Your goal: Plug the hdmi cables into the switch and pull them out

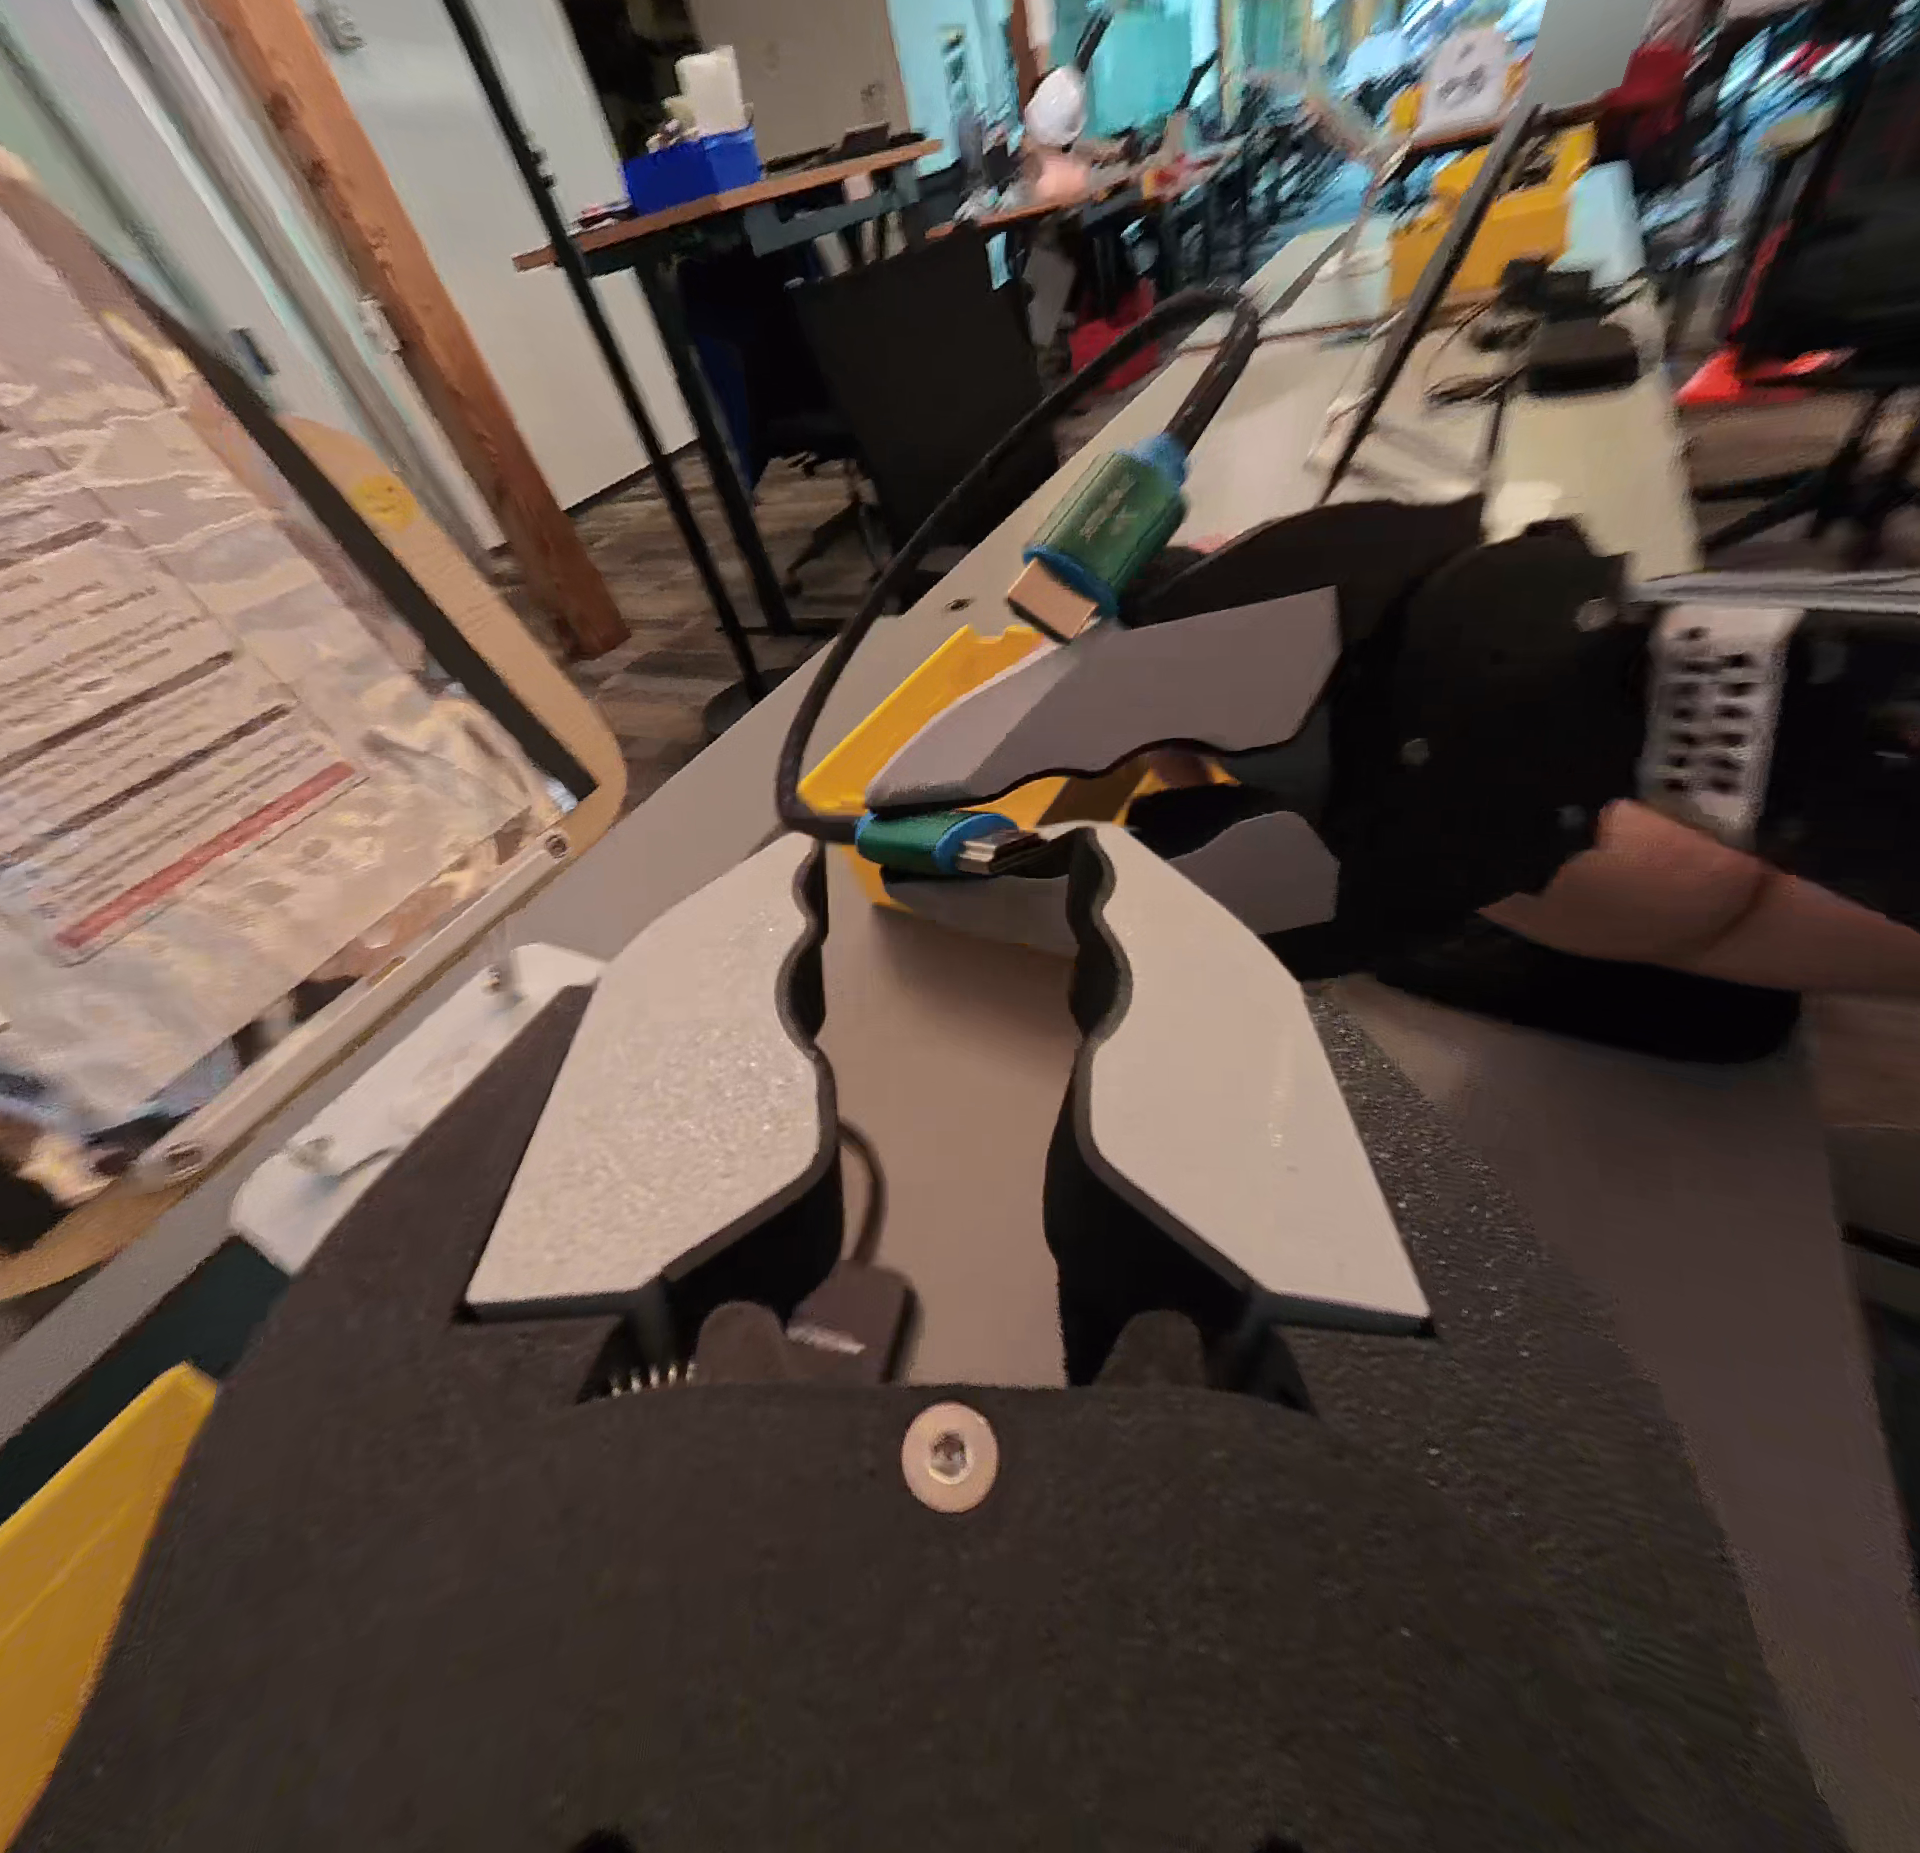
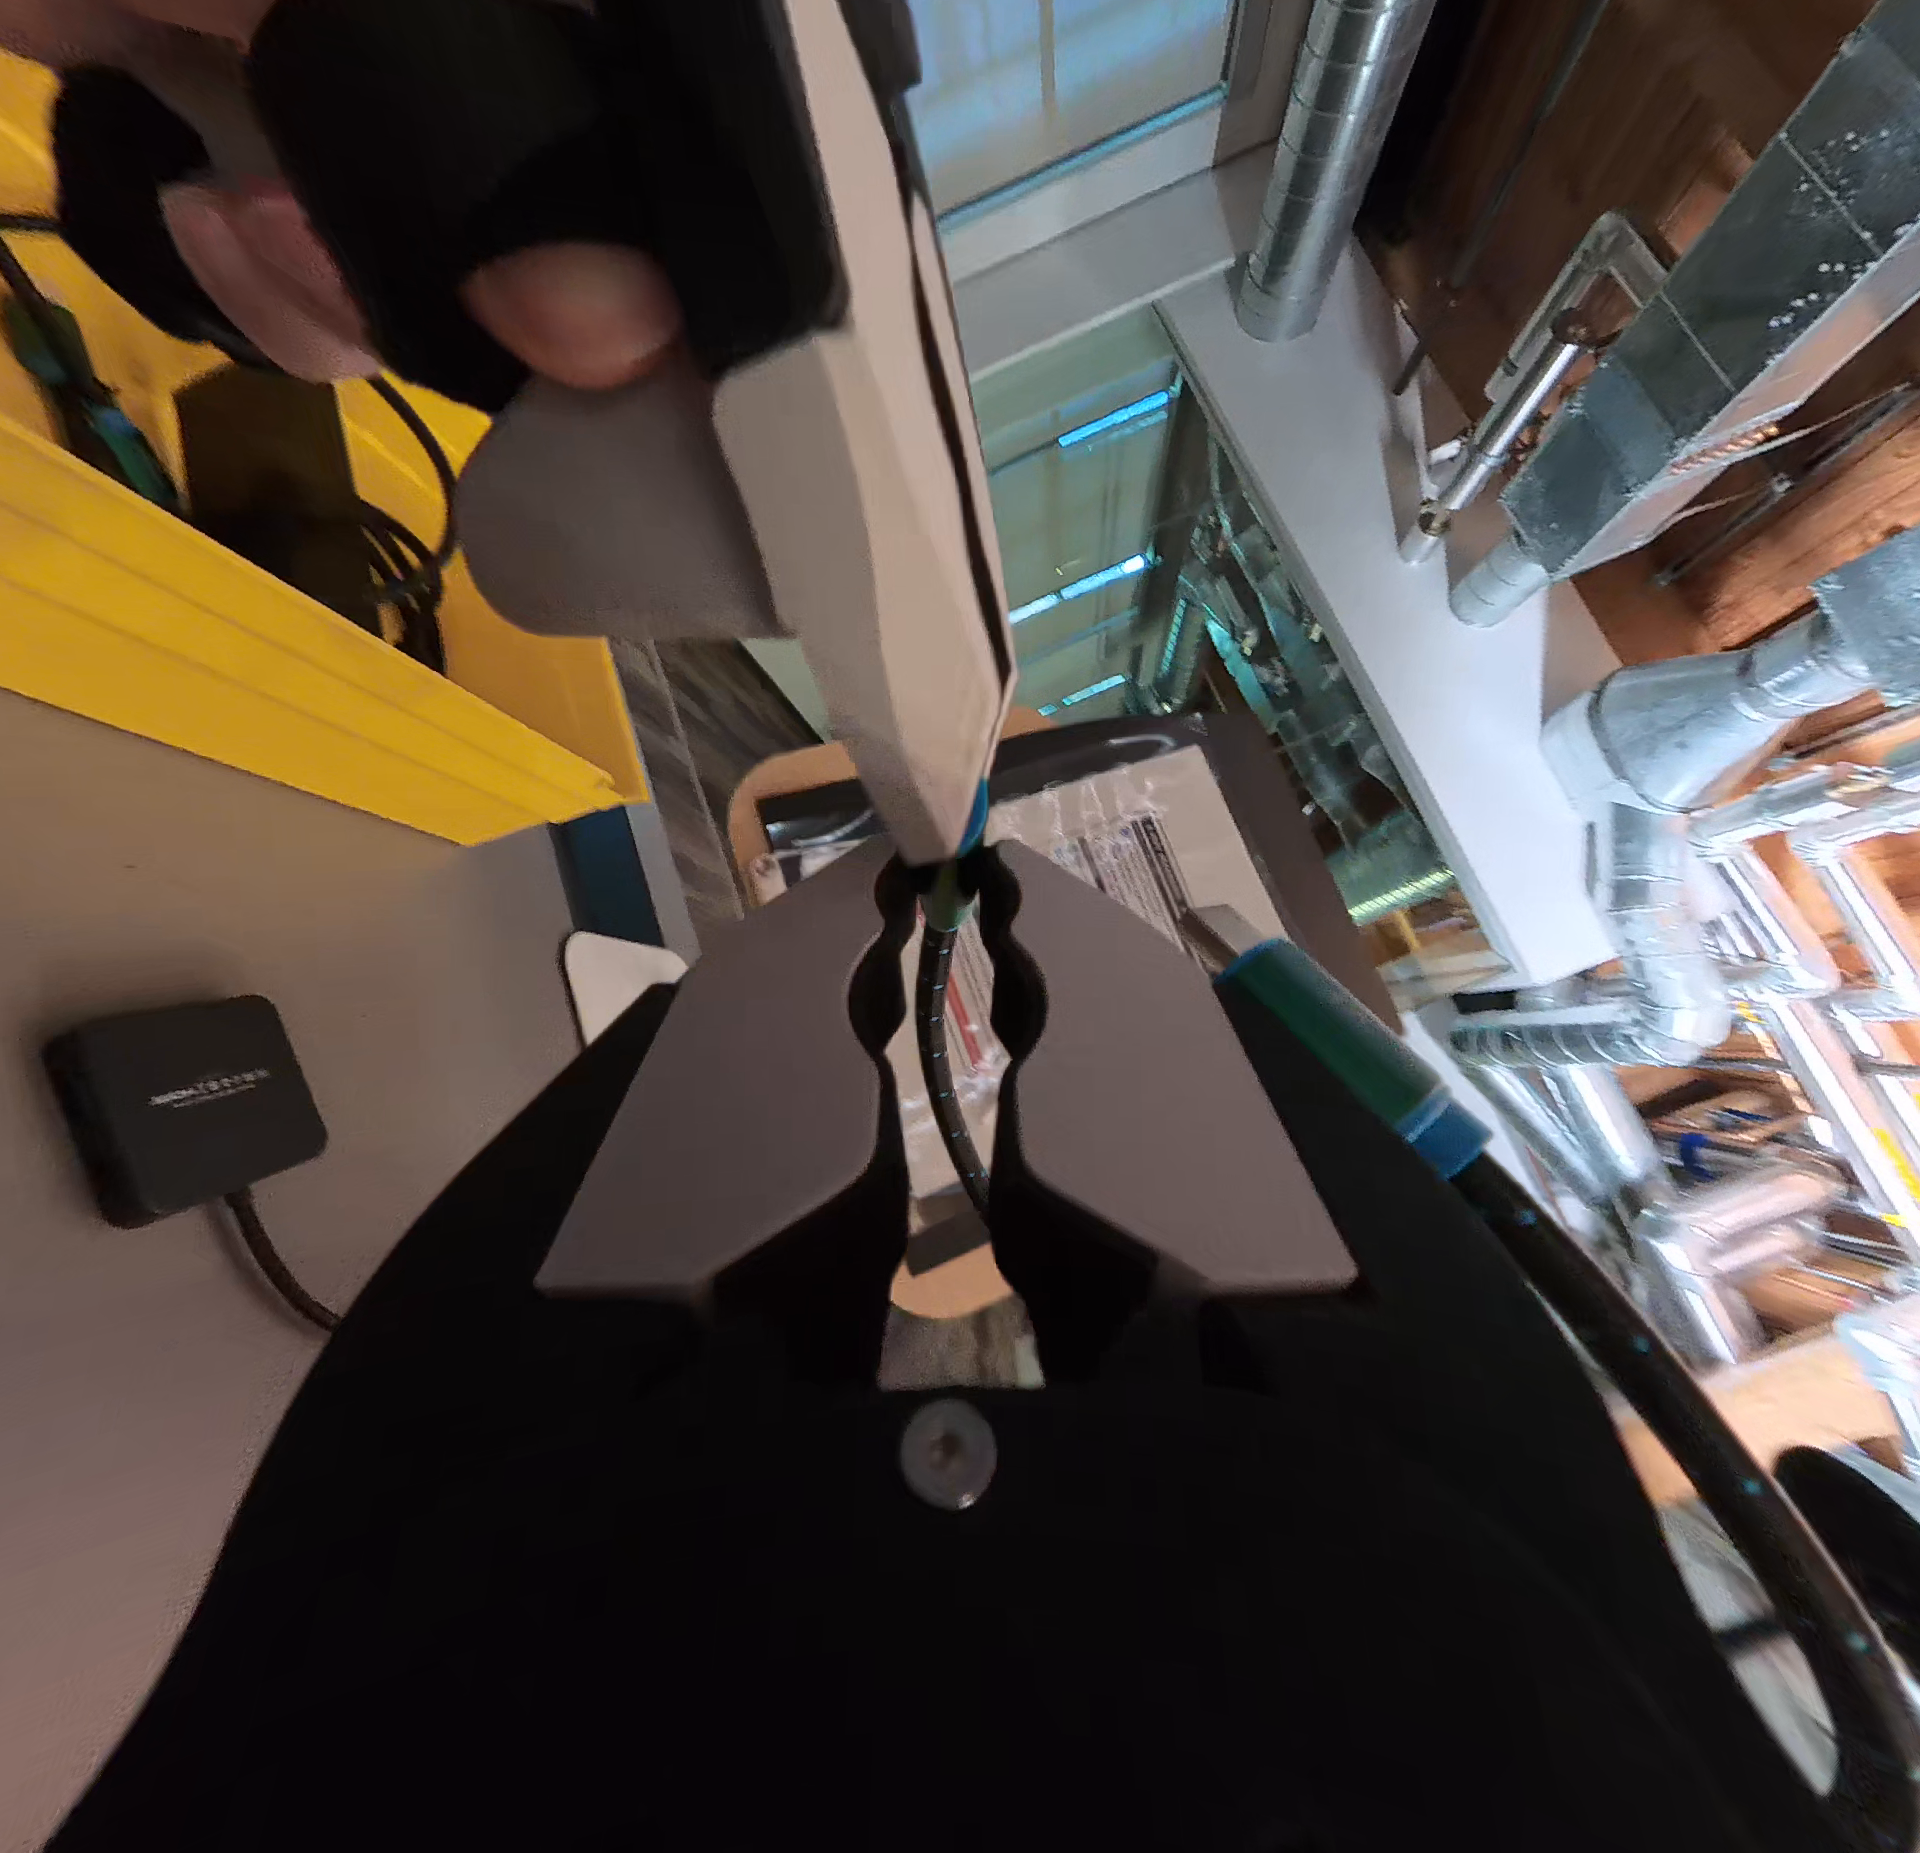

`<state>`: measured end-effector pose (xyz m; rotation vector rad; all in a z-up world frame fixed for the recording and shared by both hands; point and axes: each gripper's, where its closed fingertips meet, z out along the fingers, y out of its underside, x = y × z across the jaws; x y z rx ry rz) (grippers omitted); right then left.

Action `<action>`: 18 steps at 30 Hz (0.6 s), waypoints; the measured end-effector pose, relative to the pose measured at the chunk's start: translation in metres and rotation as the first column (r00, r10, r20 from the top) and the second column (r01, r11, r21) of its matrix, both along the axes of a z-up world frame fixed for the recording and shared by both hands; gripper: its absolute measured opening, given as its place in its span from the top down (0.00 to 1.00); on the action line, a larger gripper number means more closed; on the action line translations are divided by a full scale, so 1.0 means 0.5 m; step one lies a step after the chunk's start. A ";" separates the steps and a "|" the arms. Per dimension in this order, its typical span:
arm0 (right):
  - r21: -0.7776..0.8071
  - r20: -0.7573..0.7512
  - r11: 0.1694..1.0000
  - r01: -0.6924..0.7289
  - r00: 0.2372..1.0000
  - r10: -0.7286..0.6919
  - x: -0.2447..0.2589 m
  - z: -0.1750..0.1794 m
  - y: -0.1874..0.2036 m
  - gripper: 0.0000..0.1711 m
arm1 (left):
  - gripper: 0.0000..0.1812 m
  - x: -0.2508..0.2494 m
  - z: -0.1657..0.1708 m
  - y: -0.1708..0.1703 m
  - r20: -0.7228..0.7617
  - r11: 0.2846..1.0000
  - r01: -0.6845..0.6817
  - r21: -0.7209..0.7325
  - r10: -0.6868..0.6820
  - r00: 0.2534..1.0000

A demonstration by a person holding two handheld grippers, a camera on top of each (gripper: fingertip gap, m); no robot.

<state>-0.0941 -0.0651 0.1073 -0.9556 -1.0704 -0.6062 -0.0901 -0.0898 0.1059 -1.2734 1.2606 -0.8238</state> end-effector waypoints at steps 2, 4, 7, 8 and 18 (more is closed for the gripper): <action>0.032 0.027 0.998 0.051 0.998 -0.052 -0.002 0.000 0.001 0.93 | 0.76 0.000 -0.007 0.016 -0.032 0.992 -0.088 0.086 0.091 0.995; 0.056 0.039 0.994 0.096 0.994 -0.099 -0.002 -0.001 0.006 0.93 | 0.78 -0.001 -0.007 0.021 -0.040 0.974 -0.148 0.169 0.157 0.987; 0.086 0.060 0.985 0.150 0.986 -0.155 -0.004 -0.006 0.012 0.93 | 0.83 -0.001 -0.011 0.028 -0.044 0.934 -0.224 0.279 0.246 0.968; 0.113 0.069 0.979 0.171 0.981 -0.179 -0.003 -0.005 0.013 0.93 | 0.84 -0.002 -0.012 0.031 -0.039 0.921 -0.252 0.299 0.275 0.961; 0.235 0.118 0.935 0.267 0.947 -0.300 -0.002 -0.016 0.030 0.92 | 0.86 0.001 -0.042 0.055 -0.067 0.951 -0.275 0.139 0.286 0.956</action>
